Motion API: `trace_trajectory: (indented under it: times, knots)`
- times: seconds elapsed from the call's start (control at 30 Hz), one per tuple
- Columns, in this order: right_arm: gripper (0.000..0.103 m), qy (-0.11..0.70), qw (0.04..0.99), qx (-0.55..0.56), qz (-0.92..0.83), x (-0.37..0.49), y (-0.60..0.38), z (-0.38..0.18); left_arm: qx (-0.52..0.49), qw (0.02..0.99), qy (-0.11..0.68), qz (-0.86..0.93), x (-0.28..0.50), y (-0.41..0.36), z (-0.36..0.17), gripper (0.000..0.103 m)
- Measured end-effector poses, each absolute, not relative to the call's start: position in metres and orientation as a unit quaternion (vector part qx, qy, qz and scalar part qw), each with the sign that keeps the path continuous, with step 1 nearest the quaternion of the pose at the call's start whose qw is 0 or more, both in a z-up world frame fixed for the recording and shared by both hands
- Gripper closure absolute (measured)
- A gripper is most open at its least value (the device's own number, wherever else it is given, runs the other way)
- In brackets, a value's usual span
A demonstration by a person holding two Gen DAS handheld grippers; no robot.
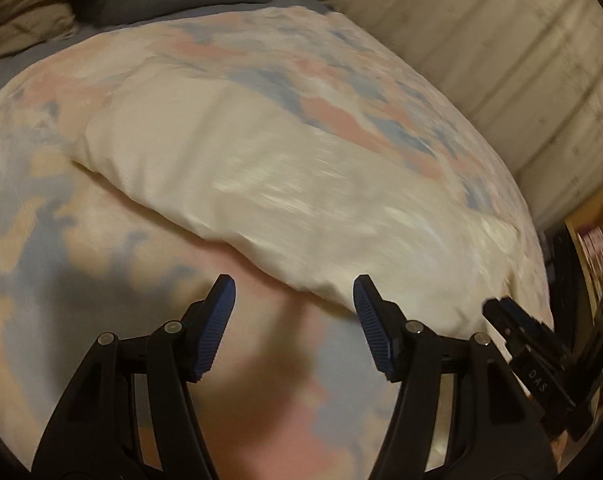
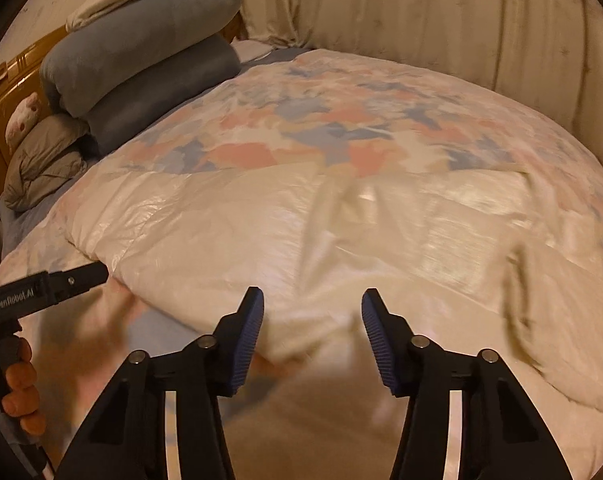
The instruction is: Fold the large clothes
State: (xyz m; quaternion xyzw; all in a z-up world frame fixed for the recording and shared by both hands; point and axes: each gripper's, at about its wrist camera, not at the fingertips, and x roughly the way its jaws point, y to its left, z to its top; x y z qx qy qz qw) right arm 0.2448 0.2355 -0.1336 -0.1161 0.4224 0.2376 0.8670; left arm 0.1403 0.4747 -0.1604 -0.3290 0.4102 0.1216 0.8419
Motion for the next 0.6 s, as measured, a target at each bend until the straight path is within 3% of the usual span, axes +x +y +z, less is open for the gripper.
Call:
trace_trajectory:
  times: [0.1,0.3,0.4,0.43,0.6]
  knots:
    - [0.065,0.435,0.858,-0.123,0.245,0.262,0.259,-0.155,-0.350,0.828,0.416,0.136,0.149,0.502,-0.181,0.044]
    - [0.066,0.457,0.844,-0.141,0.243,0.278,0.285,-0.197,-0.405,0.816,0.390,0.135,0.164,0.535,-0.205,0.047]
    - [0.066,0.461,0.842,-0.140,0.244,0.282,0.285,-0.206,-0.391,0.818,0.388,0.167,0.178,0.537,-0.206,0.078]
    - [0.066,0.461,0.841,-0.140,0.245,0.285,0.287,-0.208,-0.385,0.819,0.386,0.177,0.181,0.537,-0.204,0.095]
    - [0.066,0.461,0.841,-0.142,0.245,0.287,0.286,-0.210,-0.298,0.854,0.369,0.213,0.188,0.508,-0.155,0.102]
